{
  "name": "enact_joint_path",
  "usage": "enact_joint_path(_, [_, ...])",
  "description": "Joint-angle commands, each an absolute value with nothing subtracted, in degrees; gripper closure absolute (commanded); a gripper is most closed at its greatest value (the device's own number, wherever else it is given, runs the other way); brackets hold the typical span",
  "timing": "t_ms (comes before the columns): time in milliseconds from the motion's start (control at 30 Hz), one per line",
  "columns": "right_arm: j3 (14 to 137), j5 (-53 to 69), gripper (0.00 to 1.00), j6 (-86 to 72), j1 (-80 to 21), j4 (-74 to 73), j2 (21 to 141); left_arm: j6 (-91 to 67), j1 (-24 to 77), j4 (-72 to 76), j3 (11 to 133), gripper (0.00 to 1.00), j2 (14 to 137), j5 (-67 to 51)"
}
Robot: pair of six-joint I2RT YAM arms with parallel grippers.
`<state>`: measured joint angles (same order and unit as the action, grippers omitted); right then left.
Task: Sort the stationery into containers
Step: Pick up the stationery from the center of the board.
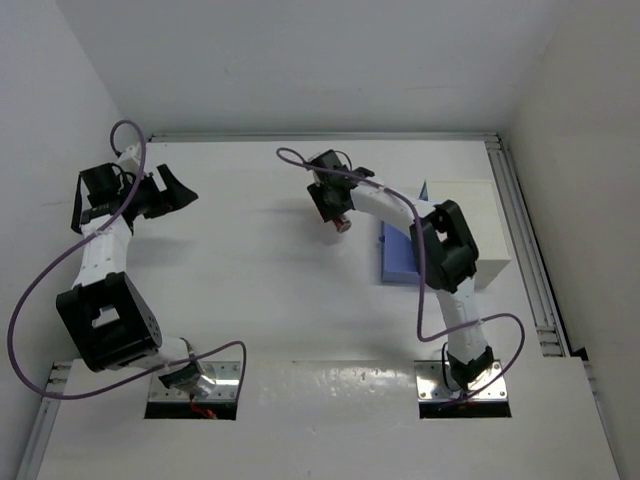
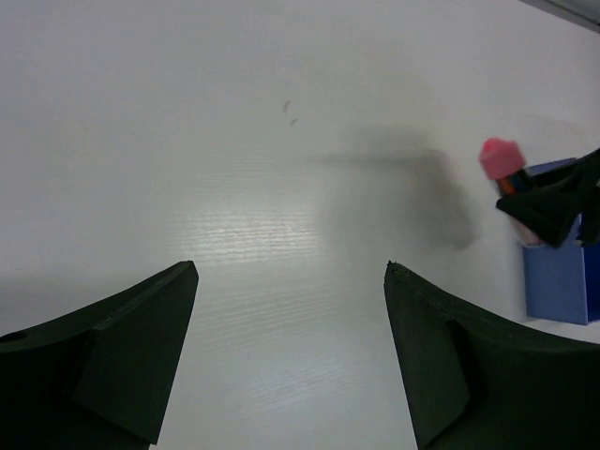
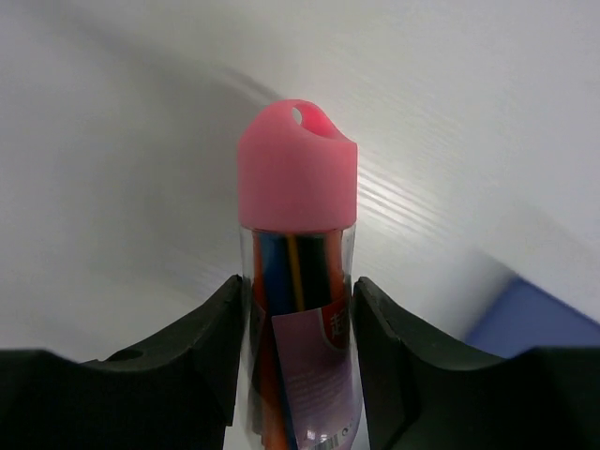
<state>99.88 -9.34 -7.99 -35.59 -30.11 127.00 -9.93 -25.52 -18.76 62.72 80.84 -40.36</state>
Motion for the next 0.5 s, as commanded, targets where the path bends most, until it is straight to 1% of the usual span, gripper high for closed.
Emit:
enact_joint_path(0, [96.79, -22.72, 1.0, -15.37, -35.77, -27.51, 115.77, -13.09, -23.47, -12.66, 61.09, 0.13, 79.01, -41.83])
enact_joint_path(100, [91.42, -30.38, 1.0, -19.77, -34.72, -27.86, 109.18, -15.11, -22.24, -10.99, 60.73, 0.13, 80.06, -42.8])
enact_joint_path(133, [90.01, -30.93, 1.0, -20.38, -34.28, -28.12, 105.94, -15.55, -22.06, -10.38, 60.65, 0.13, 80.59, -43.15])
enact_joint_path(233, [85.7, -32.16, 1.0, -23.2, -32.26, -29.79, 101.53, -16.87, -20.66, -8.88, 60.73, 0.13, 81.21, -42.63])
enact_joint_path(333, [82.1, -33.66, 1.0, -25.22, -29.8, -30.85, 99.41, -17.49, -19.6, -7.74, 60.91, 0.13, 81.74, -42.28])
enact_joint_path(467, [79.2, -32.35, 1.0, -27.77, -26.37, -32.96, 98.0, -18.54, -18.28, -6.59, 61.0, 0.13, 82.18, -41.92])
